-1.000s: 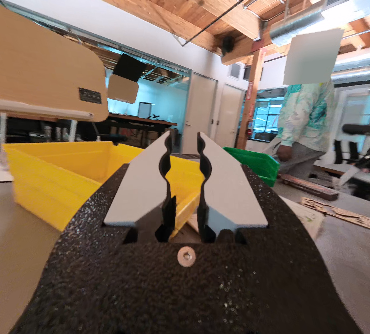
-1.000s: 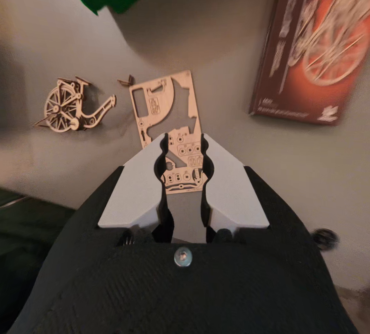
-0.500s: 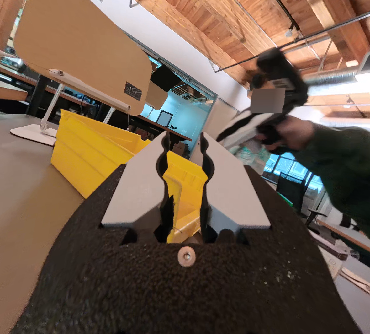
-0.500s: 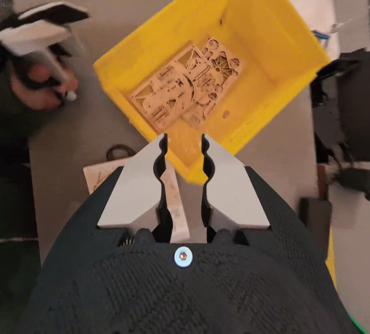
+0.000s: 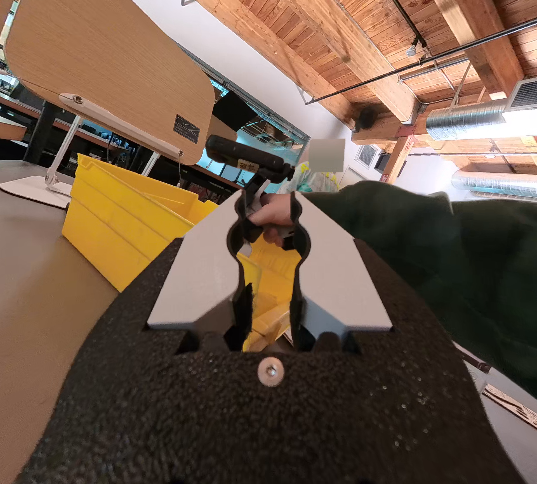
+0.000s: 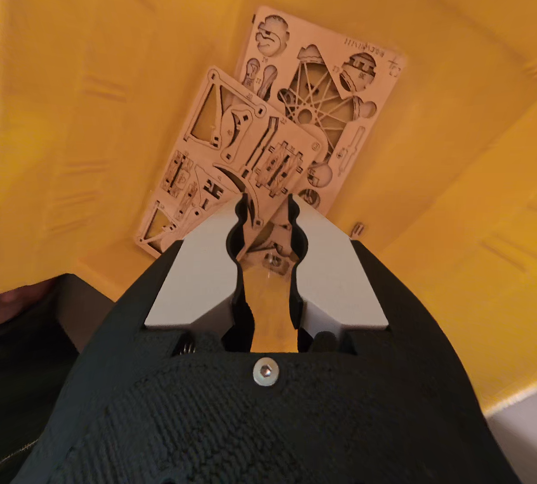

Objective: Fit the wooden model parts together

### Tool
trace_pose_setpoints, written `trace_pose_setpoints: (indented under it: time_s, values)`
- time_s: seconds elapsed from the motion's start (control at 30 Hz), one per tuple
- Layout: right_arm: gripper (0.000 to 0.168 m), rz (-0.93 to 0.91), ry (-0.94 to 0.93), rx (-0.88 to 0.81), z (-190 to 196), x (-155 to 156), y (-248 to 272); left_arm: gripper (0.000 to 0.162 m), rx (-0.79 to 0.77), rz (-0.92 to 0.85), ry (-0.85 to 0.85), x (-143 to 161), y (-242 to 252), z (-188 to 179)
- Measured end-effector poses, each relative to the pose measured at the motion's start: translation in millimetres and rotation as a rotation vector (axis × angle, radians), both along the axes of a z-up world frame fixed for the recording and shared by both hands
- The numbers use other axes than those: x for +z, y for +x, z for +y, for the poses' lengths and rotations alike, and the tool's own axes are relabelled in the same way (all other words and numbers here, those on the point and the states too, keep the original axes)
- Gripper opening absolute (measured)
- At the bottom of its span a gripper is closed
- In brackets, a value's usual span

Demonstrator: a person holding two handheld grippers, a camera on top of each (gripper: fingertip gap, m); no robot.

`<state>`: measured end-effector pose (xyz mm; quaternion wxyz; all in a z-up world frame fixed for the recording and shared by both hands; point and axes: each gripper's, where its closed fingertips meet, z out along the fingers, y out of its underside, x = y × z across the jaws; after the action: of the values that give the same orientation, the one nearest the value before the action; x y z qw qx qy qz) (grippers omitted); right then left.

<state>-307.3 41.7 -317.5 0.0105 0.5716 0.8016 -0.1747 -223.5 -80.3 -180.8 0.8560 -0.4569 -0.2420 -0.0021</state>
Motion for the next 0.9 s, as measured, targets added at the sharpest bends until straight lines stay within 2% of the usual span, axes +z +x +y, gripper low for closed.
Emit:
trace_pose_setpoints:
  time_s: [0.2,0.3,0.37,0.43,0.6,0.67,0.73,0.9]
  values:
    - [0.041,-0.019,-0.027,-0.061,2.3,-6.9,-6.1,0.028,-0.006,-0.004,-0.008,-1.0,-0.1,1.9]
    - [0.051,-0.062,0.070,-0.007,6.2,-9.6,6.0,0.027,-0.012,-0.006,-0.014,-1.7,0.0,3.6]
    - [0.047,-0.055,0.146,0.028,10.8,-11.7,8.9,0.027,-0.013,-0.007,-0.014,-1.8,0.0,3.8]
    - [0.038,-0.055,0.138,0.035,6.8,-12.5,10.5,0.027,-0.017,-0.007,-0.015,-1.9,0.4,4.2]
    - [0.038,-0.056,0.116,-0.003,6.5,-12.9,10.8,0.027,-0.027,-0.009,-0.018,-2.4,1.0,5.7]
    - [0.025,-0.054,0.102,-0.016,8.6,-13.3,10.7,0.027,-0.027,-0.007,-0.021,-2.3,1.4,6.2]
    - [0.019,-0.026,0.099,-0.004,9.9,-13.2,10.1,0.027,-0.027,-0.005,-0.022,-2.2,1.8,6.2]
    - [0.018,0.096,0.154,0.058,9.8,0.2,8.2,0.027,-0.027,0.002,-0.023,-1.6,3.0,5.9]
